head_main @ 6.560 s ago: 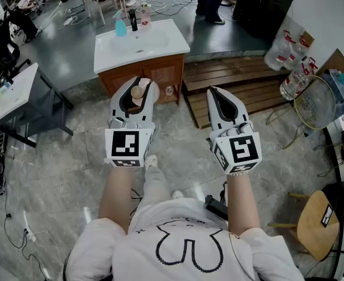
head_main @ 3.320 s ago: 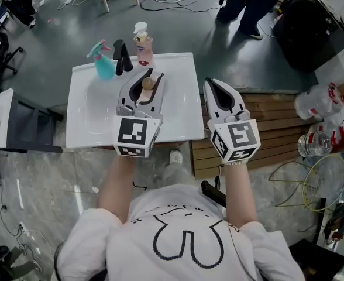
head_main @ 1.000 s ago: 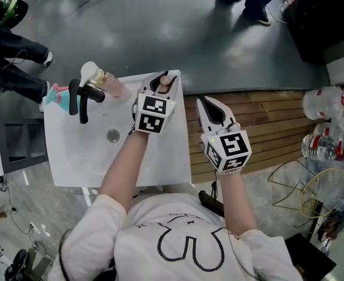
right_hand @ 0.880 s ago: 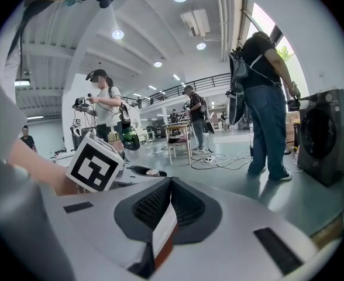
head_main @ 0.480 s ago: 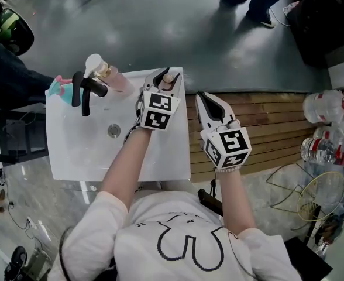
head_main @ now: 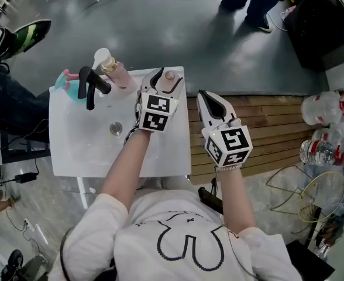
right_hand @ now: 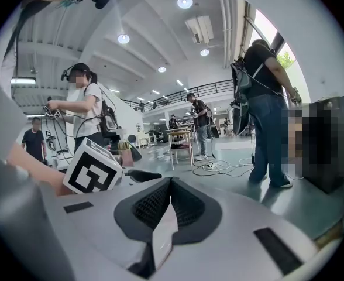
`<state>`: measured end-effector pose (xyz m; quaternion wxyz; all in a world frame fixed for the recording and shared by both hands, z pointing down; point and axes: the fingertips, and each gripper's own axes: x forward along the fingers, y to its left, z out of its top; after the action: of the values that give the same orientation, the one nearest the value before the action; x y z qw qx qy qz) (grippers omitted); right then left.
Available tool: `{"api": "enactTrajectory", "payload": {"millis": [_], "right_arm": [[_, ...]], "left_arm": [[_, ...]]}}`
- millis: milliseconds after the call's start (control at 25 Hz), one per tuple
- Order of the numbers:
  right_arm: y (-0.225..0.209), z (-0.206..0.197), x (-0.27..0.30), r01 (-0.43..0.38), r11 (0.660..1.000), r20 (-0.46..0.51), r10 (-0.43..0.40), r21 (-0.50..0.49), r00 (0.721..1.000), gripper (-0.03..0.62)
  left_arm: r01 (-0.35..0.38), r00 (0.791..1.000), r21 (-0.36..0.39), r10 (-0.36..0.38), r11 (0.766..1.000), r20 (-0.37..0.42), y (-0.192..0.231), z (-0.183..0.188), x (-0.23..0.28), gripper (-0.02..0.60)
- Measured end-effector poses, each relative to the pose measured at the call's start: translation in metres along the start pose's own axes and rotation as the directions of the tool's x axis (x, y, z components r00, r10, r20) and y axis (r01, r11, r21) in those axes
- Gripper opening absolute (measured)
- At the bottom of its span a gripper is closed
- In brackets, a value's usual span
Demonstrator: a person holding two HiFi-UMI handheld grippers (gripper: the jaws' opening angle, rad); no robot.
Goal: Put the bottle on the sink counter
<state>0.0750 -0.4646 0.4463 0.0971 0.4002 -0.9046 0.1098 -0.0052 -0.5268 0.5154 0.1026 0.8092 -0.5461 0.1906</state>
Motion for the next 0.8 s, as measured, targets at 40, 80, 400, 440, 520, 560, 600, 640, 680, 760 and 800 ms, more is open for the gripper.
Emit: {"api": "enactTrajectory", "payload": {"millis": [40,80,400,440,520,560,600,640,680,760,800], "right_arm": [[0.002,0.001,-0.002,0.001,1.0,0.003,-0.001,-0.002,1.0,0.028],[0.004,0.002,-0.004,0.002,1.0,0.007,-0.002,-0.004,1.0,0.028],[0.028,0.006,-0.027,0.026,1.0,0.032,-0.026,-0.007,0.999,0.028],[0.033,0.007,-0.031,0.029,1.0,0.037,-0.029,-0.009,0.999,0.028],[0.042,0.01,-0.041,0.036,0.999,0.051,-0.035,-0.013,0.998,0.028],[0.047,0.013,-0.045,0.038,0.999,0.058,-0.037,-0.016,0.998,0.028],[0.052,0.017,-0.049,0.039,0.999,0.064,-0.037,-0.018,0.997,0.028],[0.056,0.02,-0.053,0.038,0.999,0.069,-0.036,-0.022,0.997,0.028],[0.061,0.023,-0.056,0.035,0.999,0.073,-0.033,-0.026,0.997,0.028],[0.071,0.028,-0.061,0.033,0.999,0.084,-0.03,-0.032,0.996,0.028],[0.075,0.03,-0.064,0.034,0.999,0.09,-0.031,-0.034,0.995,0.028]], "left_arm": [[-0.001,1.0,0.0,0.001,1.0,0.001,-0.001,0.001,-0.004,0.256],[-0.001,1.0,-0.001,0.001,1.0,0.004,-0.002,0.002,-0.009,0.256],[0.0,0.999,-0.005,0.0,1.0,0.049,-0.009,0.006,-0.057,0.256],[0.0,0.998,-0.008,0.0,1.0,0.056,-0.011,0.005,-0.066,0.256],[-0.001,0.998,-0.008,0.002,1.0,0.07,-0.013,0.006,-0.085,0.256],[-0.002,0.997,-0.005,0.003,1.0,0.076,-0.014,0.007,-0.094,0.256],[-0.002,0.997,-0.003,0.003,1.0,0.083,-0.014,0.008,-0.102,0.256],[-0.002,0.996,-0.002,0.002,1.0,0.091,-0.014,0.01,-0.111,0.256],[-0.001,0.995,-0.002,0.002,1.0,0.102,-0.013,0.013,-0.12,0.256],[-0.006,0.991,-0.002,0.006,1.0,0.131,-0.011,0.019,-0.139,0.256],[-0.01,0.989,-0.001,0.01,1.0,0.146,-0.01,0.022,-0.148,0.256]]}}
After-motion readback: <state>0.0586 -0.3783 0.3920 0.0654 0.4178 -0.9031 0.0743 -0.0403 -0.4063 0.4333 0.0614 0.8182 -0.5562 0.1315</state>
